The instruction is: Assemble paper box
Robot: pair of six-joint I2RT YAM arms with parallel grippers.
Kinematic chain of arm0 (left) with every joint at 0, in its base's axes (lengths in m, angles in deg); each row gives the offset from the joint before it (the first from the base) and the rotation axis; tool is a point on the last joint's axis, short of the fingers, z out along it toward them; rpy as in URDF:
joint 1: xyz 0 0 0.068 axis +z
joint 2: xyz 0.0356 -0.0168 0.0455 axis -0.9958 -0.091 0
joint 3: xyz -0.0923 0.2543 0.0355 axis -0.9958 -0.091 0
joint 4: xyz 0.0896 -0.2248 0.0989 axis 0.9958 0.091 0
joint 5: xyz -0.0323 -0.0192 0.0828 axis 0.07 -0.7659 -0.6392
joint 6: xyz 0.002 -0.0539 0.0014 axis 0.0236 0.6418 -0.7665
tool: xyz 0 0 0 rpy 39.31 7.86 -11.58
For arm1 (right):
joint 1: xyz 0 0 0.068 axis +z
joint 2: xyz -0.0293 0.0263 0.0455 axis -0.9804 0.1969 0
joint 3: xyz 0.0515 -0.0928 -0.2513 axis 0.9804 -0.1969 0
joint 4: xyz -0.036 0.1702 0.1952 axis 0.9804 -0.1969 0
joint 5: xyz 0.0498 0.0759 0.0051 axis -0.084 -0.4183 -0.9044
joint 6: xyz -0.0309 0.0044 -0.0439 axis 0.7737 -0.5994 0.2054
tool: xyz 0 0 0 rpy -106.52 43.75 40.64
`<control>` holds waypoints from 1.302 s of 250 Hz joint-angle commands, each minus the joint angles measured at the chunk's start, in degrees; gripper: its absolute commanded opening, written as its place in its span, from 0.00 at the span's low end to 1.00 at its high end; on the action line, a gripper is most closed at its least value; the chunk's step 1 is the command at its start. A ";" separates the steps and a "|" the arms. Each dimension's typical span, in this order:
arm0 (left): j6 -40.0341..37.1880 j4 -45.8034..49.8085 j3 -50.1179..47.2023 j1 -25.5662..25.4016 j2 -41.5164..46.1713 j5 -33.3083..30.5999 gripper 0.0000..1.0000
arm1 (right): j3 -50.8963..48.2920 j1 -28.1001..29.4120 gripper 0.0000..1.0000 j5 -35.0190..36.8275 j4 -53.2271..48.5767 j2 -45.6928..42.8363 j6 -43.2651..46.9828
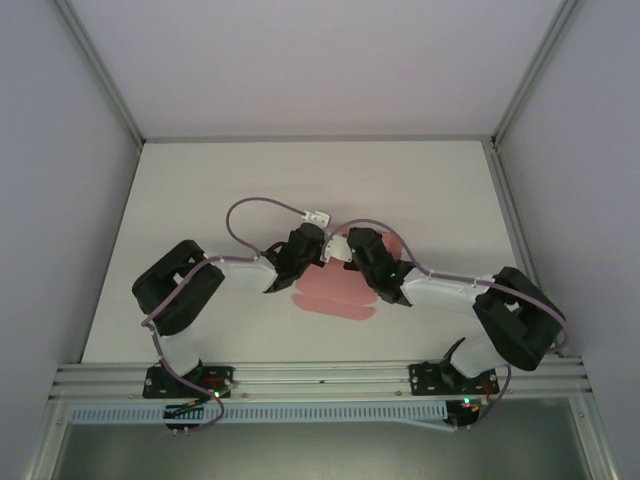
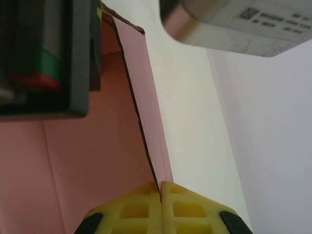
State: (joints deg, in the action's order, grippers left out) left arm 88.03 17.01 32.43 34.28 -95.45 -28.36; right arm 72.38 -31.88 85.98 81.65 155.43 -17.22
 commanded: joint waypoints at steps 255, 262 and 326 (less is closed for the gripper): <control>4.24 5.10 -4.40 -1.08 1.43 -22.43 0.00 | 3.14 -2.32 0.14 0.98 -8.82 -0.68 -9.09; 3.19 3.65 -5.01 -1.37 2.96 -21.52 0.00 | 3.35 -2.37 0.22 0.49 -9.03 -1.06 -9.61; -0.48 5.24 -2.30 -3.51 11.42 -18.78 0.00 | 5.47 -3.41 1.00 -10.62 -9.27 -14.51 -16.32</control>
State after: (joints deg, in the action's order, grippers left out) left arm 89.32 19.32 28.04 31.46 -87.93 -43.31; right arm 74.98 -34.79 80.99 72.47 149.97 -27.47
